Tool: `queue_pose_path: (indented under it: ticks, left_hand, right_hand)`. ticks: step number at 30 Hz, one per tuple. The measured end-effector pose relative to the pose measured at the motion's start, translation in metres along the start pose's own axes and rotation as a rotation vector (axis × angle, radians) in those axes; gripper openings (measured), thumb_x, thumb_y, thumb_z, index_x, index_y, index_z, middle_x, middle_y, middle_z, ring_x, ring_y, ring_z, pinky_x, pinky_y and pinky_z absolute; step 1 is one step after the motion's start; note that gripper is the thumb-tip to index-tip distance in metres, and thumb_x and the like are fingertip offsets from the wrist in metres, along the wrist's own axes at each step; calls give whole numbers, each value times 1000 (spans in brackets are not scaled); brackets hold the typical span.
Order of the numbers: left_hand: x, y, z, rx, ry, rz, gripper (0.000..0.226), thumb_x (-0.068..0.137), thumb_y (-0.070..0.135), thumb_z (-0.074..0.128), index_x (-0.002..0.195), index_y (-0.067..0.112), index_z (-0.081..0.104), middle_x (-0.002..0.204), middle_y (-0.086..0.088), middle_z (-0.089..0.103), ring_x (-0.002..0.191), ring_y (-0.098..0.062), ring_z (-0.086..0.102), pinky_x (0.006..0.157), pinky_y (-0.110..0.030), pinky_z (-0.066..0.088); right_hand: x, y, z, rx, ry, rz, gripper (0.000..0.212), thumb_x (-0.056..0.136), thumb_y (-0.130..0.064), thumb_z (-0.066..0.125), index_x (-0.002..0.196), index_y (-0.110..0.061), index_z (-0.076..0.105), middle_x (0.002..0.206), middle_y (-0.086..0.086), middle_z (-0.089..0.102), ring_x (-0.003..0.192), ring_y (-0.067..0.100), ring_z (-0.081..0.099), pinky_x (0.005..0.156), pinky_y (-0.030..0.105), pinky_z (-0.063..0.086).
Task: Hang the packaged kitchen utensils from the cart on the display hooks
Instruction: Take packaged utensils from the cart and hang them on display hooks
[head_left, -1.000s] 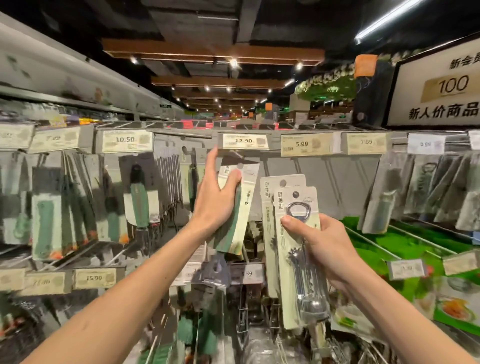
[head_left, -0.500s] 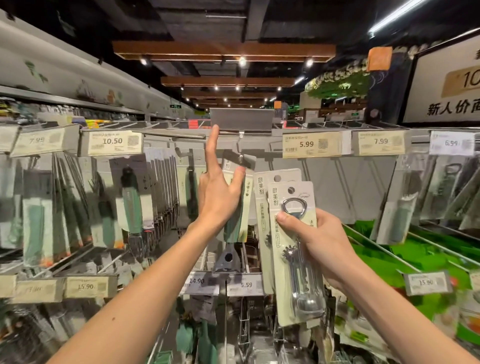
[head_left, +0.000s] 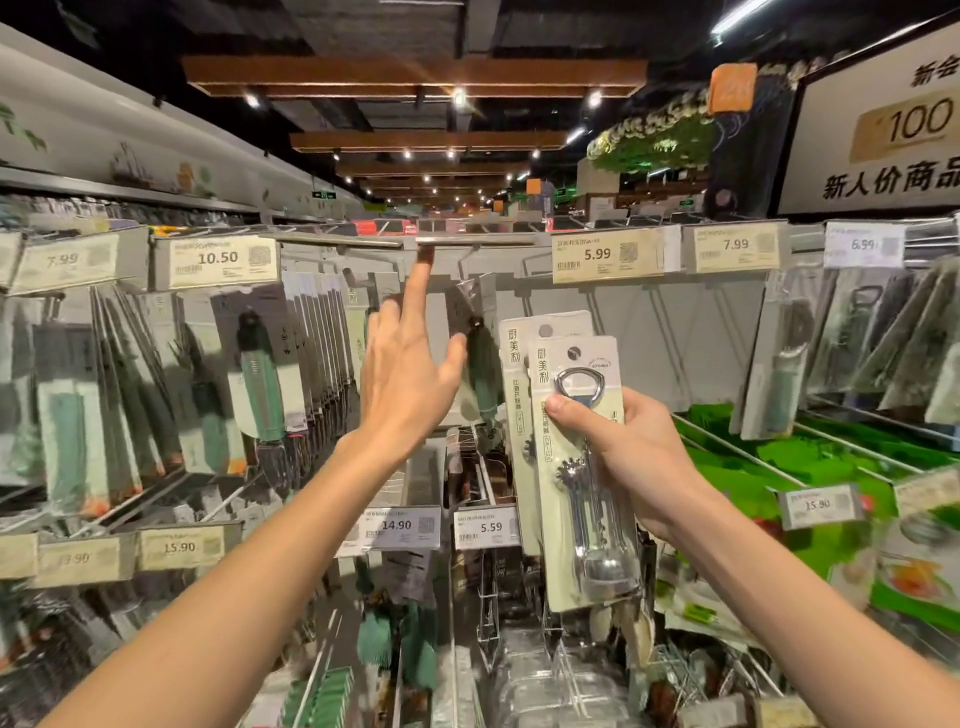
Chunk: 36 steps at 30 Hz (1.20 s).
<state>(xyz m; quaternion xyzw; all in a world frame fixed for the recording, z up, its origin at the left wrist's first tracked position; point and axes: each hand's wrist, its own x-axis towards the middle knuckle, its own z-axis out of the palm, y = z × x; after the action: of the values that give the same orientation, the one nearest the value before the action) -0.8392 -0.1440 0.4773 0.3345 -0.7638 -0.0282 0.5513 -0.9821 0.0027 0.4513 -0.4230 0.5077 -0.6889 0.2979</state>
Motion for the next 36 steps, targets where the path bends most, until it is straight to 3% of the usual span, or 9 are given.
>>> queue_pose_path:
  ticks: [4,6,9,12,15,23,28,33,36]
  left_hand:
    - [-33,9,-19,-280,-265,-86,18,99,33,56,113,25,66,102,12,69,94,-2,63,92,-37,54]
    - [-47,24,-26,-581,-452,-297,32,103,43,43,107,25,70,96,9,75,91,-5,68,87,-38,56]
    - [-57,44,-38,-816,-581,-469,54,96,59,35,108,21,70,92,-1,77,87,-15,72,78,-37,55]
    - [-68,60,-36,-883,-606,-408,35,97,45,51,100,14,68,89,-8,76,88,-27,73,82,-52,57]
    - [-85,75,-23,-945,-646,-380,26,97,36,56,98,14,69,87,-3,77,83,-18,75,70,-31,59]
    - [-114,143,36,-1060,-775,-447,51,84,55,53,113,14,60,105,-7,76,101,-26,72,94,-53,53]
    - [-112,201,94,-1006,-756,-321,26,98,34,53,110,14,66,98,-5,77,89,-23,74,73,-35,60]
    - [-108,268,159,-990,-781,-284,24,99,32,56,111,18,70,110,-3,75,105,-23,71,98,-52,52]
    - [-105,306,191,-1002,-762,-283,22,101,28,54,112,17,69,109,-1,76,105,-21,71,98,-48,52]
  right_hand:
    - [-12,-4,12,-11,18,-27,31,81,-21,78,109,-11,67,93,5,78,85,23,76,78,45,61]
    - [-22,-5,19,19,19,-48,27,85,-19,74,108,-10,66,91,5,78,83,22,76,70,39,62]
    - [-41,-4,27,30,47,-69,18,89,-18,70,106,-12,67,86,1,78,78,17,76,59,29,59]
    - [-62,2,22,-32,112,-86,14,90,-22,69,103,-17,70,86,-5,78,78,11,74,60,23,56]
    - [-84,9,1,-86,218,-90,15,90,-28,69,103,-21,70,93,-6,78,85,10,74,72,29,59]
    - [-125,-1,-104,-265,367,-142,19,88,-32,69,106,-27,67,97,-18,75,93,-4,69,75,10,51]
    - [-123,-13,-199,-266,454,-142,11,88,-20,71,99,-22,71,95,-12,77,91,5,72,74,17,54]
    - [-107,-36,-300,-301,539,-130,17,87,-23,73,101,-14,73,99,0,77,100,20,72,91,43,57]
    - [-94,-54,-350,-317,538,-133,14,88,-27,72,98,-17,72,95,-2,78,96,18,73,82,37,59]
